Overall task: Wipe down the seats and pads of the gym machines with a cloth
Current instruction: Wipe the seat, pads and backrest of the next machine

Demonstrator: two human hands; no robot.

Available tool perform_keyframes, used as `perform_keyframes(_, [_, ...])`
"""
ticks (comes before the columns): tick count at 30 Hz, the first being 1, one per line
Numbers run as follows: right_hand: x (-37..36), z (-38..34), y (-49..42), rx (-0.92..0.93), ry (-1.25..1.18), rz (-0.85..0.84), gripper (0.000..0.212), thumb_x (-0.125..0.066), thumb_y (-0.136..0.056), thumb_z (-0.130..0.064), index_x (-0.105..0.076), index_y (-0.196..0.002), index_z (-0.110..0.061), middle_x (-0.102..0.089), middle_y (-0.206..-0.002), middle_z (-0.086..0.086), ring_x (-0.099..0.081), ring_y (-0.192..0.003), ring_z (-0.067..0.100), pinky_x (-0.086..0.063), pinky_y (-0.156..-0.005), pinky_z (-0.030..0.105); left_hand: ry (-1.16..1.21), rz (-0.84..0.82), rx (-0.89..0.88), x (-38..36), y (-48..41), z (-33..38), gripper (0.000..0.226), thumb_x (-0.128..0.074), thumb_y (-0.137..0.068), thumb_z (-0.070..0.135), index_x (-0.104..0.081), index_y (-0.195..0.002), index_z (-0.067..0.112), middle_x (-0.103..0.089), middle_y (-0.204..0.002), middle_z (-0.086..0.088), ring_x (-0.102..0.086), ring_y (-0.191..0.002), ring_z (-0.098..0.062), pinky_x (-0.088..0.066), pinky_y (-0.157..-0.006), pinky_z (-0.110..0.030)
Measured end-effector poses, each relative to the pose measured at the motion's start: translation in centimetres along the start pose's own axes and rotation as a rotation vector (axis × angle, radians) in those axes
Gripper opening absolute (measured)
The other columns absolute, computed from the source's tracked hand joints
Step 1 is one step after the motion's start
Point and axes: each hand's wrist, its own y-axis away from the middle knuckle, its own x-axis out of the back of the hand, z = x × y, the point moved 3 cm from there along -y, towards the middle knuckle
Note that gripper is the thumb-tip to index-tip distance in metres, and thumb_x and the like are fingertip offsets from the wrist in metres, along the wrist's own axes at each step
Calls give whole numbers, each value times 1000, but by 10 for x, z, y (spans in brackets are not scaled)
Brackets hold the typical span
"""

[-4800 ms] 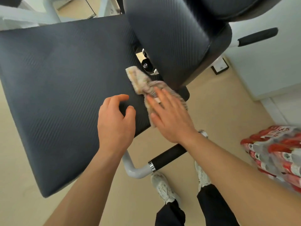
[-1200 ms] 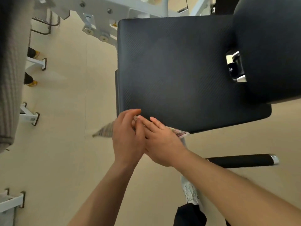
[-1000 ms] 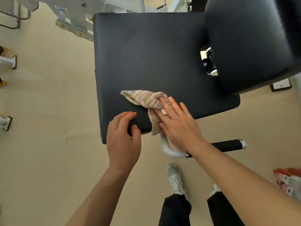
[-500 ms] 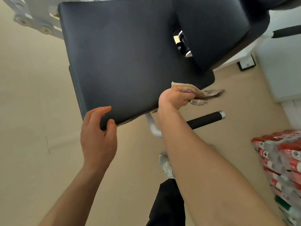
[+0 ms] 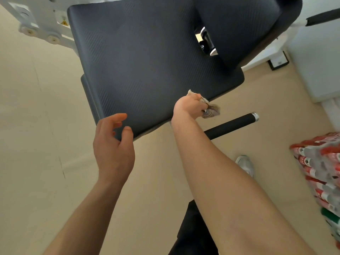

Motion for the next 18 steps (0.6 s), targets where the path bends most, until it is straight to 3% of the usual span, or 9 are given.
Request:
perform_keyframes(3, [9, -16, -14, 171, 0, 90, 53, -36, -107, -33, -27, -153, -9, -37, -150, 21, -52, -124, 35, -45, -86, 35, 14, -7, -10, 9, 1, -1, 24, -55, -96, 12, -58, -109, 32, -59, -114, 10, -56, -104, -9, -41, -72, -5])
perform_keyframes(7, [16, -18, -17, 169, 20, 91, 52, -34, -108, -31, -23, -156, -13, -35, -152, 20, -50, -127, 34, -43, -84, 31, -13, 31, 61, 27, 11, -24, 21, -51, -98, 16, -62, -111, 29, -62, -113, 12, -58, -100, 1, -41, -82, -11])
perform_keyframes(10, [11, 7, 27, 198, 81, 4, 55, -29, -107, -23, -14, -159, -11, -27, -157, 20, -40, -135, 40, -40, -98, 42, 50, 94, 186, 40, 22, -45, 24, -47, -98, 16, -65, -112, 22, -65, -112, 12, -57, -97, 10, -36, -74, 1])
perform_keyframes(12, [9, 46, 70, 288, 126, -161, 61, -29, -105, -16, -3, -160, -6, -15, -162, 18, -29, -142, 41, -33, -110, 46, 78, 136, 209, 48, 29, -54, 26, -45, -96, 16, -66, -112, 20, -67, -113, 11, -60, -103, 1, -39, -79, -5])
perform_keyframes(15, [6, 87, 113, 271, 264, -264, 67, -34, -107, -24, 5, -159, -8, -12, -163, 20, -28, -143, 38, -33, -115, 42, 94, 192, 214, 54, 31, -65, 28, -42, -95, 18, -67, -109, 19, -68, -111, 11, -63, -107, -10, -42, -85, -15])
perform_keyframes(18, [5, 87, 106, 213, 254, -297, 65, -32, -108, -26, 4, -159, -7, -16, -163, 17, -34, -140, 36, -36, -111, 41, 141, 187, 180, 54, 28, -74, 31, -37, -96, 20, -66, -106, 16, -69, -109, 10, -64, -105, -11, -43, -82, -9])
